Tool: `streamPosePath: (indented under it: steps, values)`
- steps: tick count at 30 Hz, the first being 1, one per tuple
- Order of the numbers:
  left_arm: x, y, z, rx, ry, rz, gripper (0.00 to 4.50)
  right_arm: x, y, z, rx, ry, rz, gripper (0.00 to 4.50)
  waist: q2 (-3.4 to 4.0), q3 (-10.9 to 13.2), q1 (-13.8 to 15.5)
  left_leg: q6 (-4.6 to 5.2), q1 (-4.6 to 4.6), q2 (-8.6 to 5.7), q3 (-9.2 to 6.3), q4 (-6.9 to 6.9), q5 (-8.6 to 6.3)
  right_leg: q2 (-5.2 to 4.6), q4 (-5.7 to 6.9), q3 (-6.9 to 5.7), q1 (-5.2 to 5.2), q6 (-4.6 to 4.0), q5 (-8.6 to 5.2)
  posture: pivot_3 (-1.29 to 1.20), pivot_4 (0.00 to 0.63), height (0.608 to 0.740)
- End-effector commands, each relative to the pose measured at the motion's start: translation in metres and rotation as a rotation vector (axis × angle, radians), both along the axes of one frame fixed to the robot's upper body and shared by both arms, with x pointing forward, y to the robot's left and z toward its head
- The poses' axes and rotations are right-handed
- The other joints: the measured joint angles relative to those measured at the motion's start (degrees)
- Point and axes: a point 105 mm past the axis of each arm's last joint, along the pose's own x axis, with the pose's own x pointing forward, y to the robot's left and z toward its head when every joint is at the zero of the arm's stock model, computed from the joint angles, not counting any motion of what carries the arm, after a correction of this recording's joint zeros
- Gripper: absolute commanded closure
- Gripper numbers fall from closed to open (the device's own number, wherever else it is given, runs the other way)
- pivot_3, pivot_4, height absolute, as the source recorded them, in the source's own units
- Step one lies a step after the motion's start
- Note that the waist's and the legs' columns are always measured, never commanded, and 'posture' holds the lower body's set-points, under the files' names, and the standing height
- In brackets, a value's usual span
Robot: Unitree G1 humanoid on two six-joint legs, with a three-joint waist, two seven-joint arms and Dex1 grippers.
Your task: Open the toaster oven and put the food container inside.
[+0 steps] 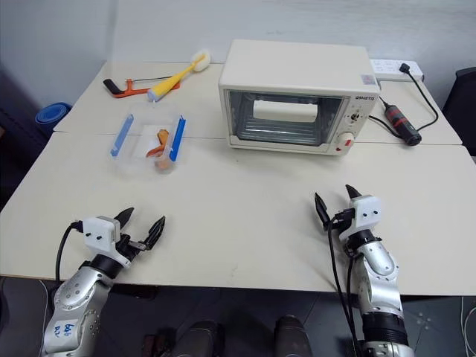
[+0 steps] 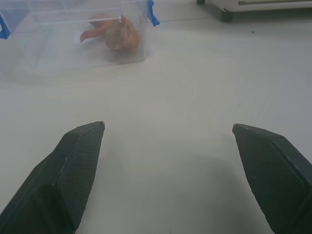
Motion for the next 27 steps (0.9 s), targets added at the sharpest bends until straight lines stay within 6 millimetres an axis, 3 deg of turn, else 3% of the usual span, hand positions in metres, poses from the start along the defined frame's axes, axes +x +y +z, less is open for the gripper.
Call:
streamPosePath:
  steps: [1, 3, 5, 9, 17, 22, 27]
  values:
    - [-0.001, -0.001, 0.012, 0.015, -0.035, -0.007, 0.00, -0.003, -0.001, 0.011, 0.019, -0.036, 0.014, 0.03, 0.00, 0.00, 0.00, 0.00, 0.00, 0.00, 0.00, 0.00, 0.00, 0.00, 0.00, 0.00, 0.00, 0.00, 0.00, 0.00, 0.150, 0.740]
    - [-0.001, -0.003, 0.023, -0.035, -0.052, -0.057, 0.00, -0.004, 0.002, 0.021, 0.032, -0.058, 0.052, 0.03, 0.00, 0.00, 0.02, 0.00, 0.00, 0.00, 0.00, 0.00, 0.00, 0.00, 0.00, 0.00, 0.00, 0.00, 0.00, 0.00, 0.150, 0.740]
    - [-0.012, -0.020, 0.044, -0.113, -0.079, -0.302, 0.00, -0.009, 0.006, 0.039, 0.034, -0.082, 0.129, 0.03, -0.01, 0.03, 0.04, 0.00, -0.01, 0.00, 0.00, 0.00, 0.00, 0.00, 0.00, 0.00, 0.00, 0.00, 0.00, 0.00, 0.150, 0.740]
    - [-0.015, -0.015, 0.075, 0.015, -0.058, -0.532, 0.00, -0.017, 0.016, 0.078, -0.013, -0.070, 0.340, 0.03, 0.16, 0.13, 0.04, 0.00, -0.08, 0.02, -0.03, 0.03, 0.00, 0.00, -0.02, -0.02, -0.04, -0.01, 0.00, 0.00, 0.150, 0.740]
    - [0.000, -0.030, 0.127, -0.061, -0.126, -0.749, 0.00, 0.014, 0.029, 0.125, -0.096, -0.070, 0.500, 0.03, 0.13, 0.15, -0.24, 0.01, -0.03, 0.02, -0.01, -0.04, -0.01, 0.01, -0.03, -0.04, -0.03, -0.02, 0.01, 0.00, 0.150, 0.740]
    - [0.012, -0.045, 0.135, -0.108, -0.170, -0.747, 0.00, 0.045, 0.035, 0.143, -0.098, -0.122, 0.463, 0.03, 0.12, 0.15, -0.62, 0.01, -0.05, 0.02, -0.02, -0.01, 0.00, 0.01, -0.03, -0.07, -0.04, -0.02, 0.01, 0.00, 0.150, 0.740]
    - [0.012, -0.051, 0.124, -0.097, -0.147, -0.741, 0.00, 0.054, 0.061, 0.152, -0.111, -0.163, 0.552, 0.03, 0.07, 0.18, -1.55, 0.00, -0.11, 0.02, -0.13, -0.02, 0.00, 0.01, -0.04, -0.22, -0.05, -0.01, 0.01, 0.00, 0.150, 0.740]
